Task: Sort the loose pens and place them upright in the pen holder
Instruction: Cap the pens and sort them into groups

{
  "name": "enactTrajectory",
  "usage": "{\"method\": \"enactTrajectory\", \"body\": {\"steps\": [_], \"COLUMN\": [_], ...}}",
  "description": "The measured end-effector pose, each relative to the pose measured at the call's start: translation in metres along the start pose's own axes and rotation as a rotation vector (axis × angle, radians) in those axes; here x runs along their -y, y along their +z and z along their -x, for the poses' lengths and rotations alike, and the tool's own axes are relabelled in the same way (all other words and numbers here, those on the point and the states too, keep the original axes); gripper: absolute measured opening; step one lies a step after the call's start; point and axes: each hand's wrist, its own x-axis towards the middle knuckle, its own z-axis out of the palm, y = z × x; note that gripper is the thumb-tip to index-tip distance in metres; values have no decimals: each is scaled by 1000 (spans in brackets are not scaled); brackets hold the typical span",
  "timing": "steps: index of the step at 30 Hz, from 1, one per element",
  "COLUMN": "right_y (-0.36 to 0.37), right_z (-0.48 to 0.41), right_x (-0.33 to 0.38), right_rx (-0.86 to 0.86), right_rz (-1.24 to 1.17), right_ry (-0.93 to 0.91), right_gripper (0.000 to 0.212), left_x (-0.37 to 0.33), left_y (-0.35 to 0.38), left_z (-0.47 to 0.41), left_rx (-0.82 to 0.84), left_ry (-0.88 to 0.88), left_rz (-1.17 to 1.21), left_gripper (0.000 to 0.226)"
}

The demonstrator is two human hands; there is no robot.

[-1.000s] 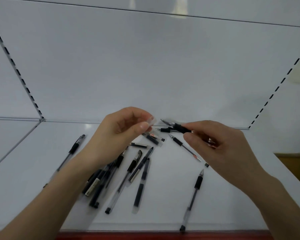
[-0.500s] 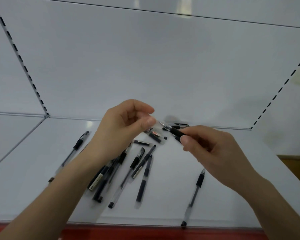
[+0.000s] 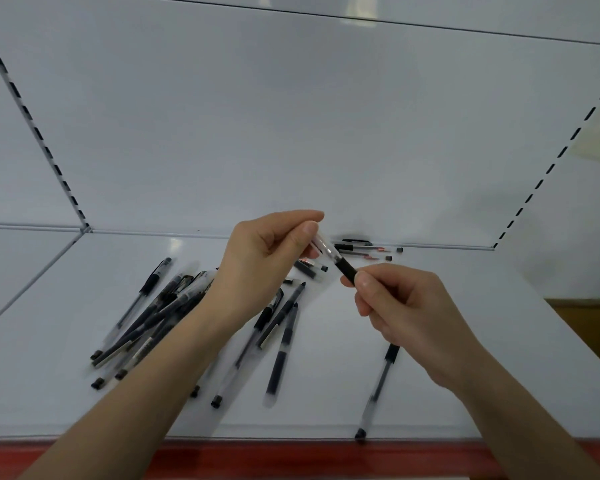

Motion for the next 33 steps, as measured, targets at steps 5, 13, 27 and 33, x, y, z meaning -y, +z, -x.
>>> {"method": "enactTrajectory", "body": {"steps": [5, 13, 27, 33], "right_y": [-5, -58, -78, -49], "right_z": [-3, -17, -11, -14], "right_x": [-3, -44, -58, -53], "right_rx": [26, -112, -146, -14], "right_rz": [41, 574, 643, 628], "right_ry": [-15, 103, 240, 172], "right_gripper": [20, 18, 14, 14], "left_x": [3, 23, 45, 41], "left_y": [0, -18, -4, -29], "left_z": [-2, -5, 0, 2], "left_rx": [-19, -148, -78, -165], "left_ry": [-28, -138, -200, -226], "left_rz": [12, -62, -84, -94], "left_gripper": [19, 14, 14, 16]}}
